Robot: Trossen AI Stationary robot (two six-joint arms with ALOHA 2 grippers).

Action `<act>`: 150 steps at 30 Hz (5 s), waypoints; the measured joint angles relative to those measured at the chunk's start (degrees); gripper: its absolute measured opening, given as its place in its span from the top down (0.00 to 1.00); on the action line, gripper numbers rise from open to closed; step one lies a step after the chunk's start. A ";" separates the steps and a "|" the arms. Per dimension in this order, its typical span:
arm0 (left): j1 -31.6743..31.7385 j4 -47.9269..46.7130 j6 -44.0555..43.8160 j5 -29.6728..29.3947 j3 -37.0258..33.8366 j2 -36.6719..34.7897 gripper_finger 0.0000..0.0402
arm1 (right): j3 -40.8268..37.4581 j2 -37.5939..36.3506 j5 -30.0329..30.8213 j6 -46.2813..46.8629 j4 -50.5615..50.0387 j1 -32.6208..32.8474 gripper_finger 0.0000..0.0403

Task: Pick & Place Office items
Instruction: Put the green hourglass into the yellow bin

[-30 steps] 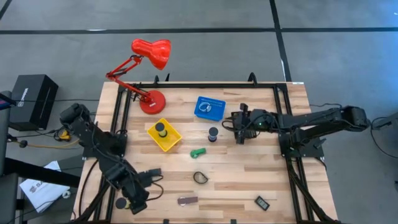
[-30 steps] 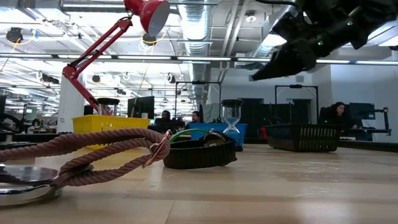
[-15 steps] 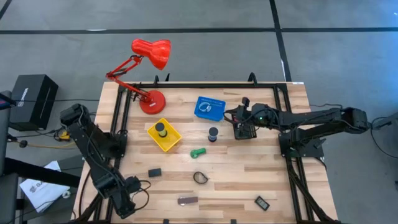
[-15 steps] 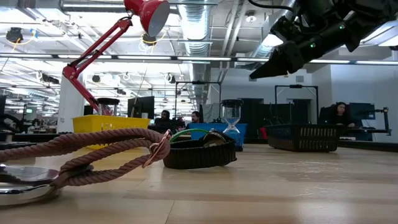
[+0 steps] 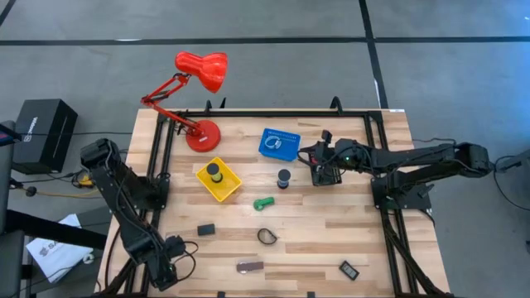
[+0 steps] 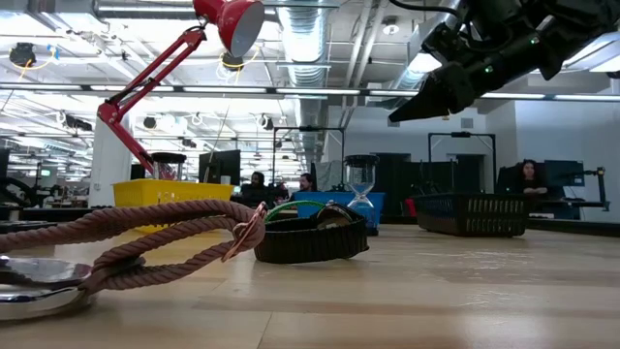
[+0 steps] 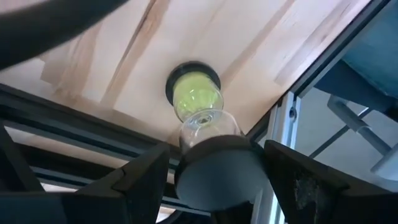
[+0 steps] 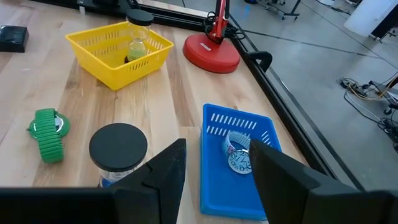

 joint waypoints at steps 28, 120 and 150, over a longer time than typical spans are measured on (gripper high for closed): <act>2.10 0.39 -0.15 0.06 -2.59 -0.02 0.47 | 0.00 0.00 -0.02 0.02 -0.05 -0.07 0.58; 45.88 3.50 75.57 -21.67 7.70 -0.02 0.52 | 0.00 0.01 -0.02 0.04 -0.02 -0.05 0.58; 59.46 -2.60 92.21 -22.41 12.73 -0.04 0.51 | 0.00 0.01 -0.02 0.04 -0.15 -0.05 0.58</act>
